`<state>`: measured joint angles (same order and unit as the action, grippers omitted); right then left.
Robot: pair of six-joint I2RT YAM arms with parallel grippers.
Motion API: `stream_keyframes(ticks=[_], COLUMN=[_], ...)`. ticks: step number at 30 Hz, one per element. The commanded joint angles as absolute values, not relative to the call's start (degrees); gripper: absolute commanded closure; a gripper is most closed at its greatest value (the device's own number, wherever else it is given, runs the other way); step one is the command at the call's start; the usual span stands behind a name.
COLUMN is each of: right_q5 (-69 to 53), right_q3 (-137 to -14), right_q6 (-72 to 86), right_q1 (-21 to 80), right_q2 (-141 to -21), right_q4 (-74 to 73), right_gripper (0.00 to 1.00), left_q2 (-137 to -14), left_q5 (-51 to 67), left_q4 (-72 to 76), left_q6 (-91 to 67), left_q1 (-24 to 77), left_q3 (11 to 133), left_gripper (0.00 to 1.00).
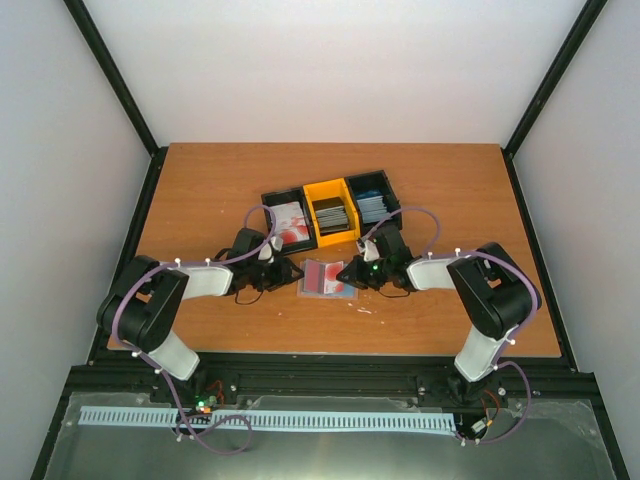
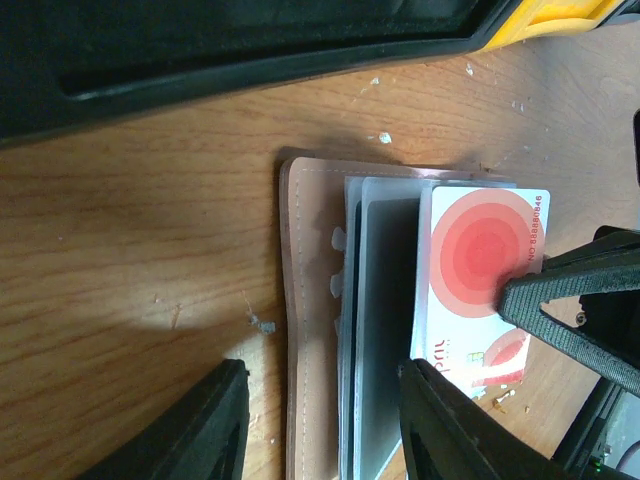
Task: Put the credit cards into the card holder
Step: Insert the credit card into the card holder.
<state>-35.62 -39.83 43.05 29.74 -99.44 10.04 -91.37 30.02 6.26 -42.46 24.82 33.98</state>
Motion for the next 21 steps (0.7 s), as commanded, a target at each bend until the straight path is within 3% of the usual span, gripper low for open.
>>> stream_keyframes(ticks=[1,19,21], right_q5=[-34.1,-40.8,-41.9], right_q3=[-39.7,-41.0,-40.3], right_q6=[43.5,51.5,53.8], right_q1=[29.6,32.0,32.0], right_q2=[-100.4,-105.3,-105.6], right_q4=[8.3,18.7,21.7], right_gripper=[0.97,0.97,0.97], left_q2=[-93.1,-93.9,-93.9], left_q5=[29.5,29.6,27.7], left_q4=[4.0,4.8,3.0], left_q6=[-41.1,-41.2,-41.4], left_q1=[25.1,26.8,27.0], left_q3=[34.0,34.6,35.0], left_gripper=[0.57,0.62,0.67])
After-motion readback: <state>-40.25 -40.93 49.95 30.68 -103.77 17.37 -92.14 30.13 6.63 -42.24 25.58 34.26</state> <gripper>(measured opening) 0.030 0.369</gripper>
